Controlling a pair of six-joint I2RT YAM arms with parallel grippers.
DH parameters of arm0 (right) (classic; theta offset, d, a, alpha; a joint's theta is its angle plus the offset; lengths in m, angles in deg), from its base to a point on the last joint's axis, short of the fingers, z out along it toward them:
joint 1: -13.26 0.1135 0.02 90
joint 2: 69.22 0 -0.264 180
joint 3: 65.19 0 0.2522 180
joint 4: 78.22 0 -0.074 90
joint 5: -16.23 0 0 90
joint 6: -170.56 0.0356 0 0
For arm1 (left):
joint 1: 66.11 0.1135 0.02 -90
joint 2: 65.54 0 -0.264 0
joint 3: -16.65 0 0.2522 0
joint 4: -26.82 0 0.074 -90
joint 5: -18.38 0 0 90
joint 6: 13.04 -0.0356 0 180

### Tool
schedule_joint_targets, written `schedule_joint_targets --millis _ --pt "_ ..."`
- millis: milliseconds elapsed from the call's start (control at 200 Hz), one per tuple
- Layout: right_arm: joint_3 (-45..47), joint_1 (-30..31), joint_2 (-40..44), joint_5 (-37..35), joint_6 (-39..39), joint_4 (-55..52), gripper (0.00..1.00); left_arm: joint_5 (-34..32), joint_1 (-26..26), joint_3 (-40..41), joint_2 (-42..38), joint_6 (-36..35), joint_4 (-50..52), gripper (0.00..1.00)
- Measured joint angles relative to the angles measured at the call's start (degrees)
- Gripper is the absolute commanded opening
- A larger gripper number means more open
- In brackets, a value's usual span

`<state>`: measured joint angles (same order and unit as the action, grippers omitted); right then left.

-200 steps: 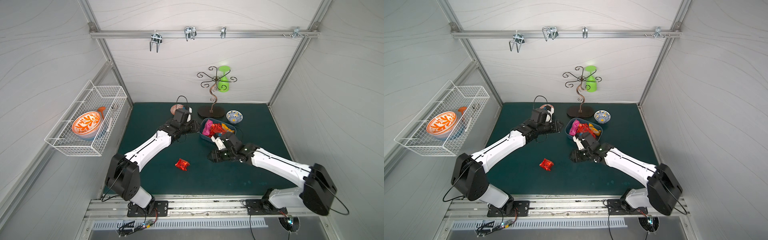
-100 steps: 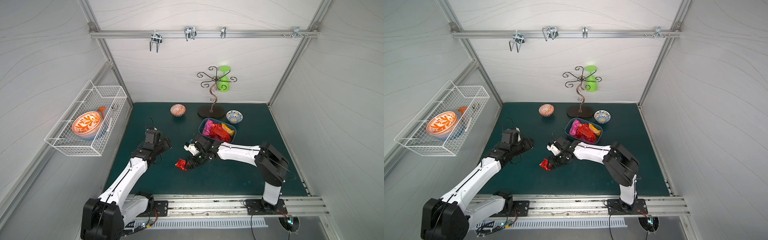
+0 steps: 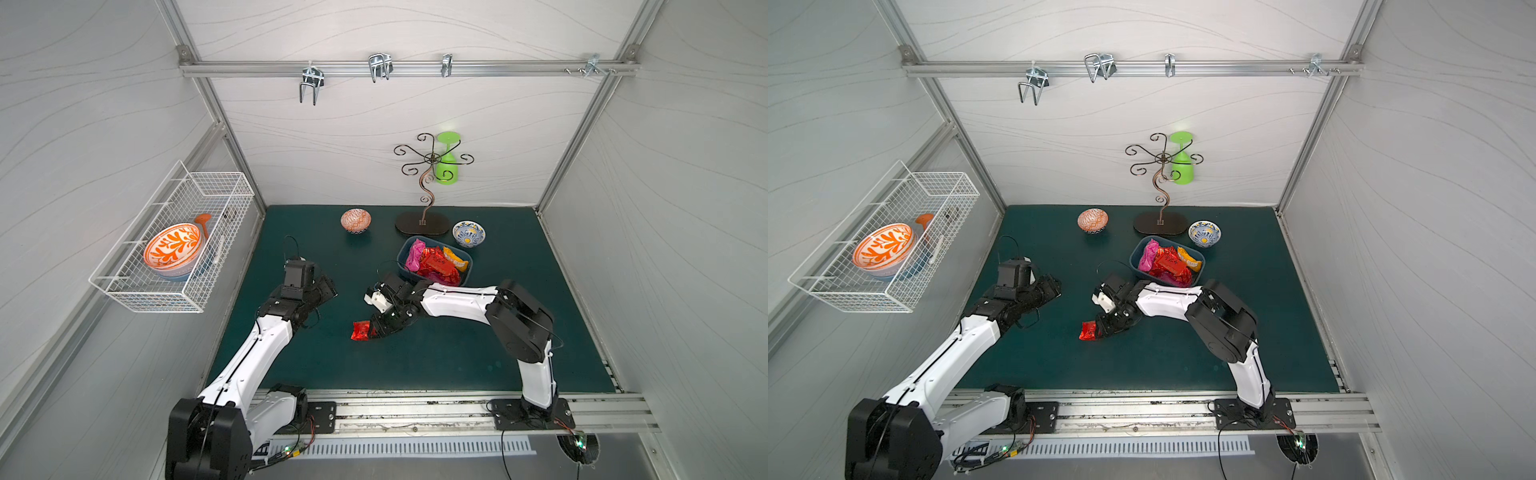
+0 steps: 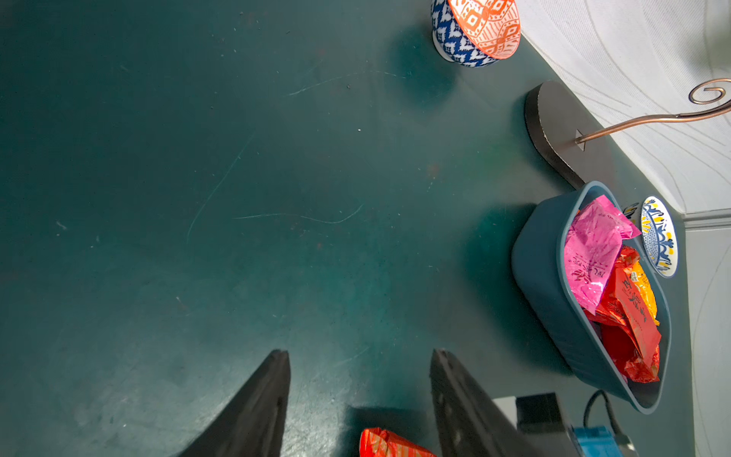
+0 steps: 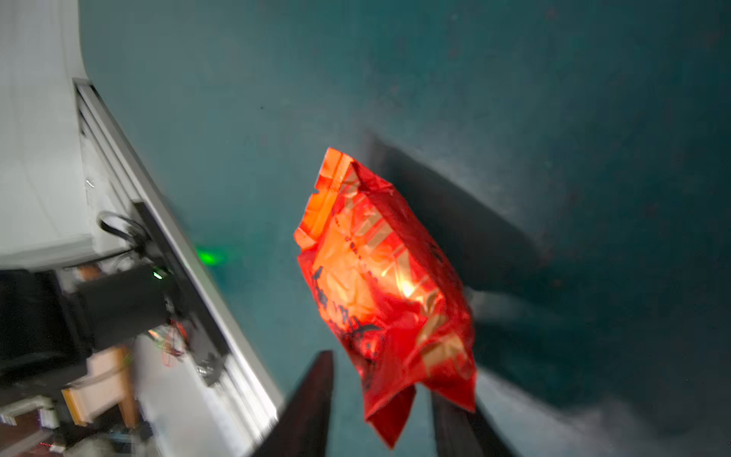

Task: Put the tea bags into the storage box
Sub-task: Pick up the tea bag from the center of the board, then place the tea bag in the storage box.

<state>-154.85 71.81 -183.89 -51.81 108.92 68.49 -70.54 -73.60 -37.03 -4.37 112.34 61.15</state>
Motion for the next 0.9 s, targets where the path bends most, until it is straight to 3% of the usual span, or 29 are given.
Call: schedule_joint_targets --millis 195,460,720,900 --pt "-0.2 0.0 0.0 -0.4 -0.1 -0.2 0.05 0.0 0.0 0.0 0.0 0.0 0.0 0.61" --pt "-0.1 -3.1 4.5 -0.5 -0.8 -3.5 0.00 0.4 0.0 0.0 0.0 0.0 0.0 0.61" --pt "0.0 -17.4 17.8 -0.7 -2.6 -5.3 0.00 2.4 0.0 0.0 0.5 0.0 -0.4 0.60" --pt "-0.7 -27.0 20.0 -1.4 -4.2 -6.2 0.00 5.2 0.0 0.0 2.4 0.5 -1.0 0.60"
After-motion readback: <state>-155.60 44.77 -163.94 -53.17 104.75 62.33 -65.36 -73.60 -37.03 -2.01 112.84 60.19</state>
